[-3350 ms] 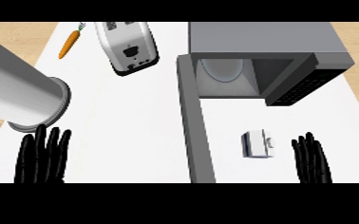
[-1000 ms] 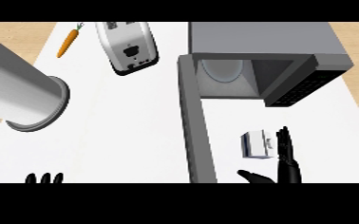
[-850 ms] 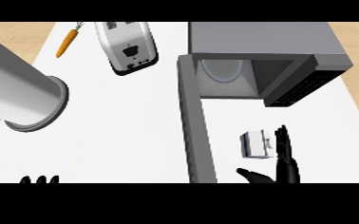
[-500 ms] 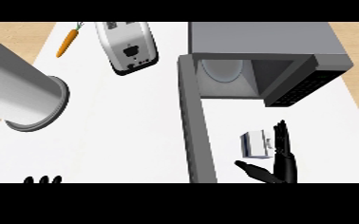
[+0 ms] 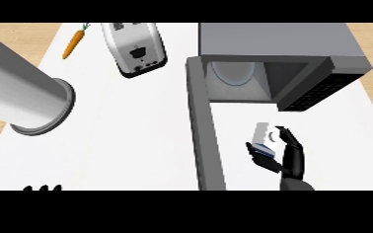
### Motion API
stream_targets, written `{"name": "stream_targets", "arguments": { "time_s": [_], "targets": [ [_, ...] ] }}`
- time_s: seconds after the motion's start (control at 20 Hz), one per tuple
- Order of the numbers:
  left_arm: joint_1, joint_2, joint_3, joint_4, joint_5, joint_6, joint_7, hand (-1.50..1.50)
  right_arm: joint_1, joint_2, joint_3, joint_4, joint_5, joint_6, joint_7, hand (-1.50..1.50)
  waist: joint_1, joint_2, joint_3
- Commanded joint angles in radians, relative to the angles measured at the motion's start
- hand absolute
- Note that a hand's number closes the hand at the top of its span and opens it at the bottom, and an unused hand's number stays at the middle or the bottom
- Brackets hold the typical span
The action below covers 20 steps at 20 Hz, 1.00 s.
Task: Pick up the milk, place it into the microwave and close the microwave
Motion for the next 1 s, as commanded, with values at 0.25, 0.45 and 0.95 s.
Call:
{"name": "stream_targets", "arguments": {
  "time_s": [0.25, 0.45, 0.95],
  "targets": [
    [0.007, 0.002, -0.021, -0.012, 0.003, 0.002, 0.002, -1.50, -0.112, -0.005, -0.055, 0.078, -0.027, 0.033, -0.148, 1.50, 0.003, 0.003, 0.004],
    [0.015, 0.036, 0.010, 0.000, 0.026, -0.038, -0.013, -1.50, -0.256, -0.074, -0.033, 0.138, -0.009, 0.138, -0.044, 1.50, 0.020, 0.007, 0.005],
    [0.054, 0.031, -0.003, -0.002, 0.028, -0.035, -0.052, -1.50, -0.220, -0.075, 0.010, 0.083, 0.003, 0.213, -0.049, 1.50, -0.008, -0.004, 0.002]
  ]
}}
